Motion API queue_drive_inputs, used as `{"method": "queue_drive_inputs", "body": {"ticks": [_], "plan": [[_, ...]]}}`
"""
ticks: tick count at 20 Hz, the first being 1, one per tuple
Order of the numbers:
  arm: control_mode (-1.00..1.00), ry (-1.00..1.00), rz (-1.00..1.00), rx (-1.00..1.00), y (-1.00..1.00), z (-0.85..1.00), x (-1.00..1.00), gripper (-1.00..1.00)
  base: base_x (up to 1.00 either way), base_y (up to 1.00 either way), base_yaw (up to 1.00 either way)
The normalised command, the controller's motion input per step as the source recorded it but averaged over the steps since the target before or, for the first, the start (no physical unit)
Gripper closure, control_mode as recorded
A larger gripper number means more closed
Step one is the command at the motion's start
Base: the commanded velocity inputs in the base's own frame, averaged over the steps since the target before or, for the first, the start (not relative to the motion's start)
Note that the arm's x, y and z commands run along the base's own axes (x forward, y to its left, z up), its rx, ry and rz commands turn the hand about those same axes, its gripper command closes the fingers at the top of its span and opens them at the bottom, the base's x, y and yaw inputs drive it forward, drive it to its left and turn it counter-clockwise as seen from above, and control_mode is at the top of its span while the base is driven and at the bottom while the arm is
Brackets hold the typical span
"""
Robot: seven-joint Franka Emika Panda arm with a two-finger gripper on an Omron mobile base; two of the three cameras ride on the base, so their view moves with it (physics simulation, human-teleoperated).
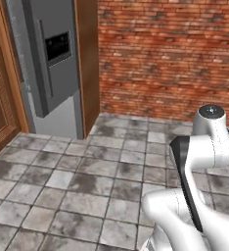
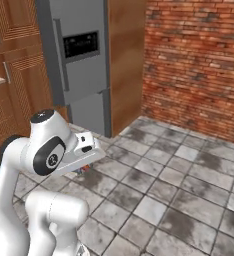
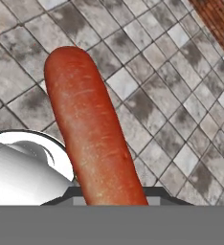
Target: Place the cold items (carrot and squash) from the fridge in one tupperware on the dining counter. Place the warm items (hot dog and kebab skewer) in the stove area in another tupperware.
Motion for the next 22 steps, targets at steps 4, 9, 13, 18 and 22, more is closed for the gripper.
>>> {"method": "queue_drive_inputs", "body": {"ticks": [4, 9, 13, 18, 22], "plan": [[1.00, 0.00, 0.00, 0.00, 0.00, 0.00, 0.00, 1.00, -0.54, -1.00, 0.03], [1.00, 0.00, 0.00, 0.00, 0.00, 0.00, 0.00, 1.00, -0.56, -1.00, 0.04], [1.00, 0.00, 0.00, 0.00, 0.00, 0.00, 0.00, 1.00, -0.62, -1.00, 0.04], [1.00, 0.00, 0.00, 0.00, 0.00, 0.00, 0.00, 1.00, -0.63, -1.00, 0.03], [1.00, 0.00, 0.00, 0.00, 0.00, 0.00, 0.00, 1.00, -0.63, -1.00, 0.02]]}}
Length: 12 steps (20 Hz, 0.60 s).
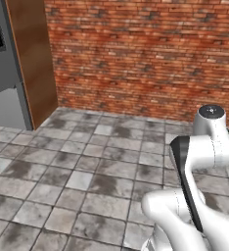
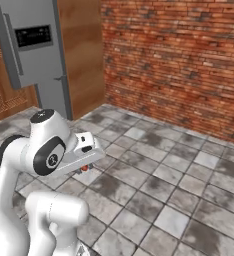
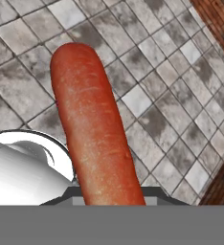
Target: Place the cold items (carrot and squash) from the fridge in one tupperware on the dining counter. Place the warm items (hot dog and kebab skewer) in the stove area in another tupperware.
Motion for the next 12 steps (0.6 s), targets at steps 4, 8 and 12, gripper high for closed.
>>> {"method": "queue_drive_inputs", "body": {"ticks": [4, 8, 12], "plan": [[1.00, 0.00, 0.00, 0.00, 0.00, 0.00, 0.00, 1.00, -0.65, -1.00, 0.00], [1.00, 0.00, 0.00, 0.00, 0.00, 0.00, 0.00, 1.00, -0.72, -0.98, -0.04], [1.00, 0.00, 0.00, 0.00, 0.00, 0.00, 0.00, 1.00, -0.82, -0.92, -0.23]]}}
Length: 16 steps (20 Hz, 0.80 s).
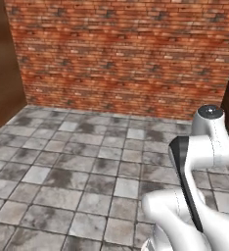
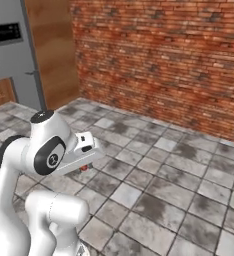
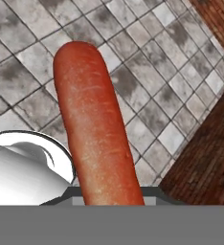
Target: Place the cold items (carrot and squash) from the fridge in one tupperware on the dining counter. Place the warm items (hot dog and kebab skewer) in the stove area in another tupperware.
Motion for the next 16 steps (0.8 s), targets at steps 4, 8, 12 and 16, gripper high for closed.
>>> {"method": "queue_drive_inputs", "body": {"ticks": [4, 8, 12, 16], "plan": [[1.00, 0.00, 0.00, 0.00, 0.00, 0.00, 0.00, 1.00, -0.97, -0.69, -0.25], [1.00, 0.00, 0.00, 0.00, 0.00, 0.00, 0.00, 1.00, -1.00, -0.51, -0.24], [1.00, 0.00, 0.00, 0.00, 0.00, 0.00, 0.00, 1.00, -1.00, -0.34, -0.20], [1.00, 0.00, 0.00, 0.00, 0.00, 0.00, 0.00, 1.00, -1.00, -0.02, -0.16]]}}
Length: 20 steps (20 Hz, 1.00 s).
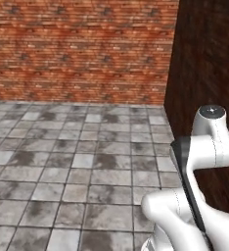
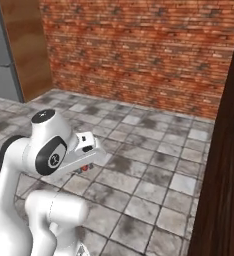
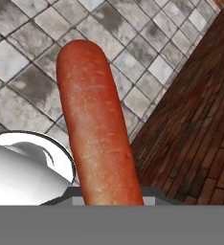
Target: Place the cold items (carrot and squash) from the fridge in one tupperware on the dining counter. Place the warm items (hot dog and kebab skewer) in the stove area in another tupperware.
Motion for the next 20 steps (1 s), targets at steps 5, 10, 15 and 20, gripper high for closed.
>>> {"method": "queue_drive_inputs", "body": {"ticks": [5, 10, 15, 20], "plan": [[1.00, 0.00, 0.00, 0.00, 0.00, 0.00, 0.00, 1.00, -1.00, 0.00, -0.08], [1.00, 0.00, 0.00, 0.00, 0.00, 0.00, 0.00, 1.00, -1.00, 0.00, -0.06], [1.00, 0.00, 0.00, 0.00, 0.00, 0.00, 0.00, 1.00, -1.00, 0.00, -0.02], [1.00, 0.00, 0.00, 0.00, 0.00, 0.00, 0.00, 1.00, -1.00, 0.10, 0.00]]}}
